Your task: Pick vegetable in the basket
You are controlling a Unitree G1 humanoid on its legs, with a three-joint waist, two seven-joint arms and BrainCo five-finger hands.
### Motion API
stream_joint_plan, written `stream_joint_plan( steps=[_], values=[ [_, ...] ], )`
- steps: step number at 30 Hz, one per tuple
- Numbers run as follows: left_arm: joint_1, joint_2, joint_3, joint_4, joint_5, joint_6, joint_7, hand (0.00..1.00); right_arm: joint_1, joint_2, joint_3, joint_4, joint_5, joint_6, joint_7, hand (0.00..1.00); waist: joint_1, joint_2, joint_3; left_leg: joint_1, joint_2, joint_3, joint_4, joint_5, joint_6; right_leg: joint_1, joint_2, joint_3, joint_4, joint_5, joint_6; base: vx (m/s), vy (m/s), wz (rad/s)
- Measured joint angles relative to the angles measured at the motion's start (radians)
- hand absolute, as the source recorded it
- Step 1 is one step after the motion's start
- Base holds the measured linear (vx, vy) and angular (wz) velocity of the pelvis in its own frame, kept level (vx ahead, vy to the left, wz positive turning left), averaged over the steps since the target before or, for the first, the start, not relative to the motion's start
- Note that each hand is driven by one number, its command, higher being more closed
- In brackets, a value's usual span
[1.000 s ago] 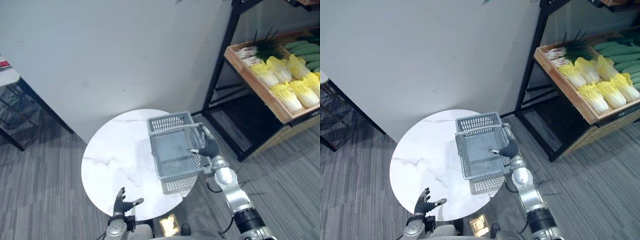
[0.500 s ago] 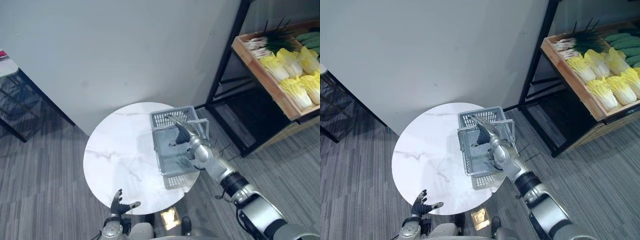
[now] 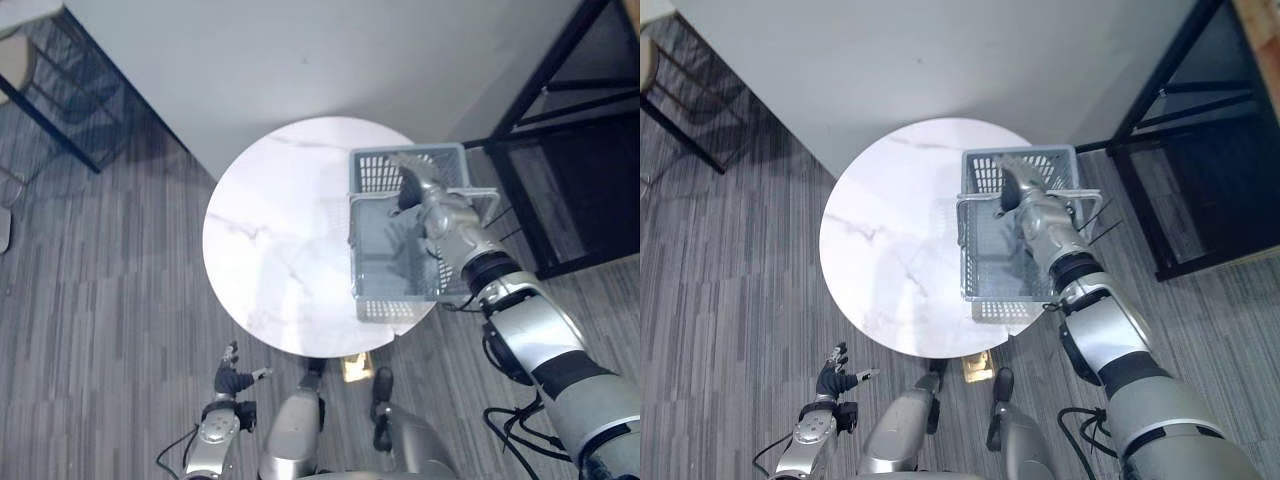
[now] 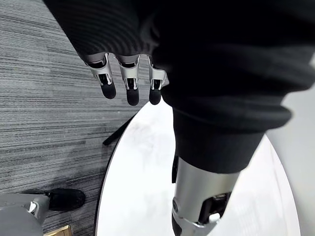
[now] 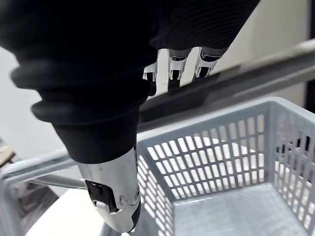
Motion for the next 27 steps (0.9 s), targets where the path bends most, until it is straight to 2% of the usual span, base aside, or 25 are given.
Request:
stream_joint_plan(
  steps=[3, 10, 15, 20, 27],
  values=[
    [-0.001, 0.000, -0.025, -0.017, -0.016, -0.001, -0.001, 0.00, -0.025, -0.020, -0.020, 0.025, -0.013, 0.007, 0.005, 1.00, 0.002, 0.008, 0.007, -0.002, -0.002, -0.008, 0.000, 0.001, 0.000, -0.002, -0.002, -0.003, 0.007, -0.005, -0.002, -0.01, 0.003, 0.08],
    [-0.003, 0.000, -0.034, -0.019, -0.024, 0.000, -0.001, 0.00, -0.025, -0.065, -0.039, 0.021, -0.008, 0.007, 0.006, 1.00, -0.003, 0.009, 0.008, -0.006, -0.001, -0.008, -0.012, 0.008, 0.002, -0.023, -0.002, -0.002, 0.028, -0.014, 0.001, -0.01, -0.001, 0.01],
    [-0.003, -0.006, -0.034, -0.019, -0.024, 0.000, 0.000, 0.00, -0.024, -0.092, -0.077, 0.008, 0.064, 0.028, -0.010, 1.00, -0.012, 0.004, 0.011, 0.011, 0.000, 0.021, -0.026, 0.011, 0.003, -0.028, -0.002, 0.027, 0.034, -0.013, 0.002, 0.01, 0.005, -0.15],
    [-0.002, -0.016, -0.030, -0.030, -0.023, 0.002, 0.000, 0.00, 0.093, -0.097, -0.107, -0.208, 0.131, 0.046, -0.014, 1.00, -0.057, -0.004, 0.016, 0.049, 0.001, 0.047, -0.042, 0.011, 0.003, -0.010, 0.001, 0.057, 0.029, -0.013, 0.003, 0.03, -0.002, -0.20],
    [0.005, -0.049, 0.008, -0.087, -0.018, 0.009, 0.000, 0.00, 0.475, -0.086, -0.251, -0.655, 0.319, 0.031, -0.035, 1.00, -0.114, -0.012, 0.013, 0.126, 0.005, 0.074, -0.056, -0.004, 0.003, 0.063, 0.006, 0.086, -0.005, -0.008, 0.006, 0.04, 0.001, -0.11]
  ],
)
